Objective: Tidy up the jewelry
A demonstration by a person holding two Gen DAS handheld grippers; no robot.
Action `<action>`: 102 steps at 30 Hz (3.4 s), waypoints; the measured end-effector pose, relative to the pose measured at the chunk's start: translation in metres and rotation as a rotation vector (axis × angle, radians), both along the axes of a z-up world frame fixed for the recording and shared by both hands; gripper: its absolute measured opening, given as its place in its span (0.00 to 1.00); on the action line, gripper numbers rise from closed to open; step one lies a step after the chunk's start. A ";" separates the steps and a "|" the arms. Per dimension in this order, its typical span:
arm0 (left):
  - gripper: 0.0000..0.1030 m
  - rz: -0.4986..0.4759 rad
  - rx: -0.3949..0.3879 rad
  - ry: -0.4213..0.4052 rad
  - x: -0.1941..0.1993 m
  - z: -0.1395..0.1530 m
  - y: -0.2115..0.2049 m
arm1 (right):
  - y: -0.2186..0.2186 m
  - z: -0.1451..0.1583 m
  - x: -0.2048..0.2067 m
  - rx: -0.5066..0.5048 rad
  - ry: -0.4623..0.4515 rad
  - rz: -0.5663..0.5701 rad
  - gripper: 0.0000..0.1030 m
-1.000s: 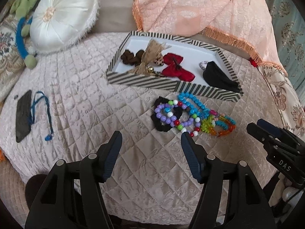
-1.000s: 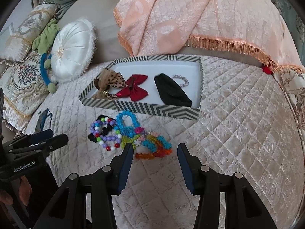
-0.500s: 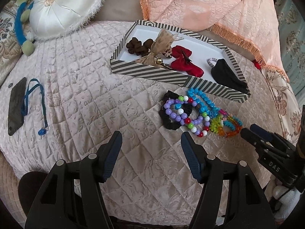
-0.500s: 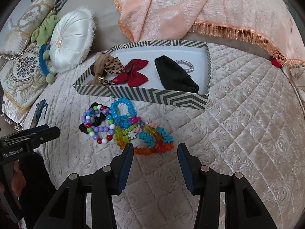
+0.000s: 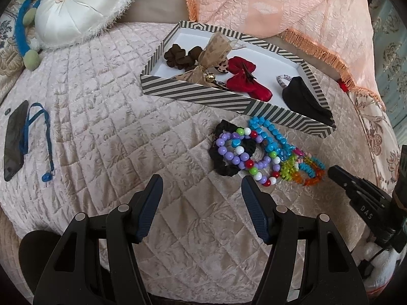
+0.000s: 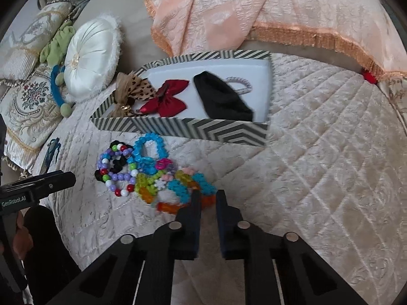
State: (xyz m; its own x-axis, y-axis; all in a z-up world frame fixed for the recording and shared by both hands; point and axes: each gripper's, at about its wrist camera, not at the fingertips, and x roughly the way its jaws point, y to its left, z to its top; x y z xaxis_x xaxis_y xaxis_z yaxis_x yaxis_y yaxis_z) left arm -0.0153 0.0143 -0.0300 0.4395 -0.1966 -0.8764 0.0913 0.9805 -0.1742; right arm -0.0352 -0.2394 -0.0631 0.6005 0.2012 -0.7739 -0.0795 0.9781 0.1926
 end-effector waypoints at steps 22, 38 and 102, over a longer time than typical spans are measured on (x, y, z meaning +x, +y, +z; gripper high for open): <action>0.62 -0.033 -0.180 0.065 0.034 -0.002 -0.010 | 0.010 0.010 -0.001 0.068 -0.007 0.057 0.31; 0.48 -0.025 -0.194 0.197 0.067 -0.017 -0.039 | 0.000 0.014 -0.008 0.106 -0.016 0.034 0.31; 0.08 -0.017 -0.266 0.127 0.039 0.039 0.004 | 0.065 0.078 0.044 0.135 -0.069 0.261 0.10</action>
State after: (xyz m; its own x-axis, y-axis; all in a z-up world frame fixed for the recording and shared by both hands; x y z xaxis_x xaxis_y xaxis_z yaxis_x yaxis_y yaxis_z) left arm 0.0237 0.0182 0.0093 0.3244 -0.4332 -0.8409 0.0683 0.8974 -0.4359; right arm 0.0090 -0.1747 0.0147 0.5653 0.4540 -0.6887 -0.3420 0.8888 0.3051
